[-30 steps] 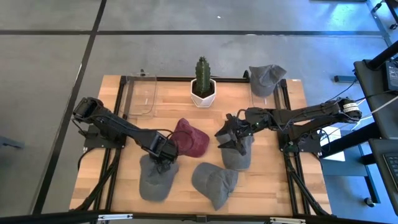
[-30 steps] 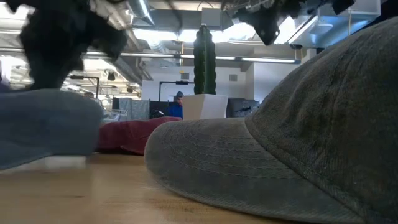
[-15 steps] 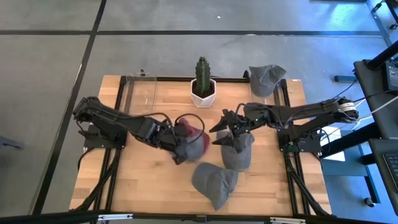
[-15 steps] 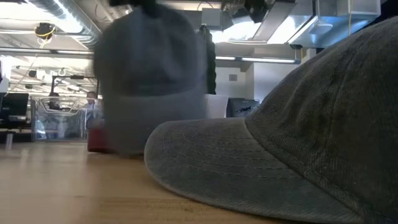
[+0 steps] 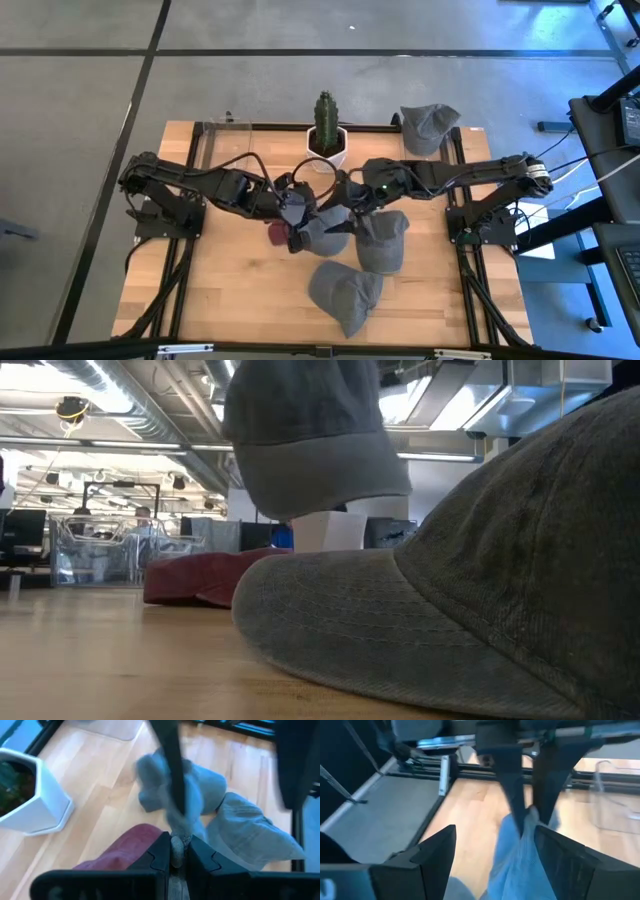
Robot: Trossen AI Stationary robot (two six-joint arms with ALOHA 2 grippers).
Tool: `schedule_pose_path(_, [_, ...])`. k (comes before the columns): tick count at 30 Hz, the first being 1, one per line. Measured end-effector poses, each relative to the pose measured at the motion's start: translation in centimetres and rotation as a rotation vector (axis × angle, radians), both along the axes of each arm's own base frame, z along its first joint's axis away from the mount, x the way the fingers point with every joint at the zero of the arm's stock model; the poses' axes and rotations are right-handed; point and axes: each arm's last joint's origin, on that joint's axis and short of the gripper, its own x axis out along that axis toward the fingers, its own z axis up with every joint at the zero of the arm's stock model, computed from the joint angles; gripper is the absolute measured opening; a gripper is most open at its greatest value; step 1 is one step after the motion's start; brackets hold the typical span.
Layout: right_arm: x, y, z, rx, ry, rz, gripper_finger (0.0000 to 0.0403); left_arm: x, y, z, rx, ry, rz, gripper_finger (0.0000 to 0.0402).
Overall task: Pick & Place hat
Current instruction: Put the gray cap into the right transparent bin
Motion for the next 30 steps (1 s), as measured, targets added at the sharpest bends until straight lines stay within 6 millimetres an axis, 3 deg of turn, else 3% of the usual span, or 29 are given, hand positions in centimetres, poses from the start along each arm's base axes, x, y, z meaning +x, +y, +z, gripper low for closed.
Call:
schedule_pose_path(11, [1.2, -0.2, 1.9, -0.141, 0.02, -0.03, 0.0271, 0.1, 0.0, 0.0, 0.017, 0.004, -0.037, 0.0027])
schedule_pose_path(18, [1.7, -0.3, 1.0, -0.125, 0.07, -0.015, 0.0263, 0.2, 0.0, 0.1, 0.024, -0.009, -0.046, 0.0027])
schedule_pose_path(30, [1.6, -0.4, 0.8, -0.124, 0.093, -0.012, 0.0149, 0.3, 0.0, 0.3, 0.023, -0.032, -0.056, 0.0028])
